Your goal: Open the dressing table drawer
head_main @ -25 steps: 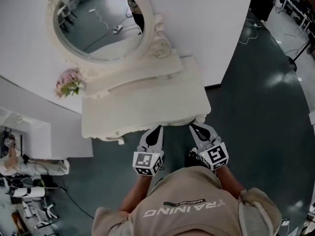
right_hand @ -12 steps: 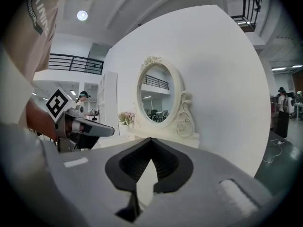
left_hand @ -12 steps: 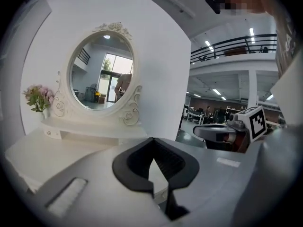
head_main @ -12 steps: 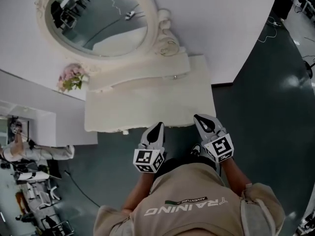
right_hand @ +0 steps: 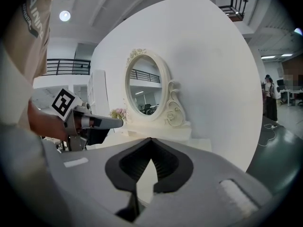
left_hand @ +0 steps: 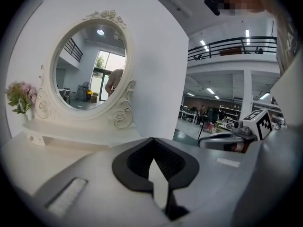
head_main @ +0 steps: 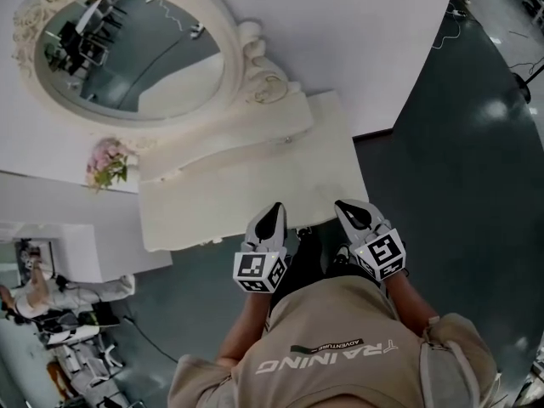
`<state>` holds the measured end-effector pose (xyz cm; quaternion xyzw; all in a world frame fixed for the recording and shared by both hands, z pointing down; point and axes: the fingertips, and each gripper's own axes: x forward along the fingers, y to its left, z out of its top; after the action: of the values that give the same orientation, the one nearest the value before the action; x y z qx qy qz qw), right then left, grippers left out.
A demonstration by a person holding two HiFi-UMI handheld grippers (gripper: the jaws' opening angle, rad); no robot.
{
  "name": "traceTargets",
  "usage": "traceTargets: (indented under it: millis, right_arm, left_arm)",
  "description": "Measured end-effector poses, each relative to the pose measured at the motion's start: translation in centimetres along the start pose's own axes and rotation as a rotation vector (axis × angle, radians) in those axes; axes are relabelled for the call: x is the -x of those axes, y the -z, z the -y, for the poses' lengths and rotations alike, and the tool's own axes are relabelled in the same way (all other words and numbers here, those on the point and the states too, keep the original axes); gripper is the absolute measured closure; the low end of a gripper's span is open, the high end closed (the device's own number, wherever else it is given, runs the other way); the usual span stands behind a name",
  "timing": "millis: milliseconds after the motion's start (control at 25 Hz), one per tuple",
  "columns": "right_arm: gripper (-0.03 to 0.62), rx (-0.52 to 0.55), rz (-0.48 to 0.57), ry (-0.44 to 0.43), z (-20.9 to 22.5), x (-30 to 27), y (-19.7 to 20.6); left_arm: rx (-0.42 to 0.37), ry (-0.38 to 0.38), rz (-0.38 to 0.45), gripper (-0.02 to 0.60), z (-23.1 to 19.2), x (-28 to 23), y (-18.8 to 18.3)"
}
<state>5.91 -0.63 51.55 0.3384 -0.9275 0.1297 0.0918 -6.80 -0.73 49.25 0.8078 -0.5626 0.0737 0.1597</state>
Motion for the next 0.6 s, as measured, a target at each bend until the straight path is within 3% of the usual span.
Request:
traceTargets:
  millis: [160,320,600]
  right_arm:
    - [0.591,-0.032,0.011,0.017,1.5,-1.2,-2.1]
    - [0.591,0.002,0.042,0.057,2.7,-3.4,-4.8]
    - [0.591,0.02,0.021,0.111,3.2,-7.4,-6.6]
  left_arm:
    - [-0.019,0.048,0.009,0.563,-0.9,-2.9,-1.8]
    - [-0.067,0.09,0.031,0.563,-2.3,-4.9,-4.1]
    - [-0.071,0.139,0.008,0.563,-6.0,-6.5,-4.7]
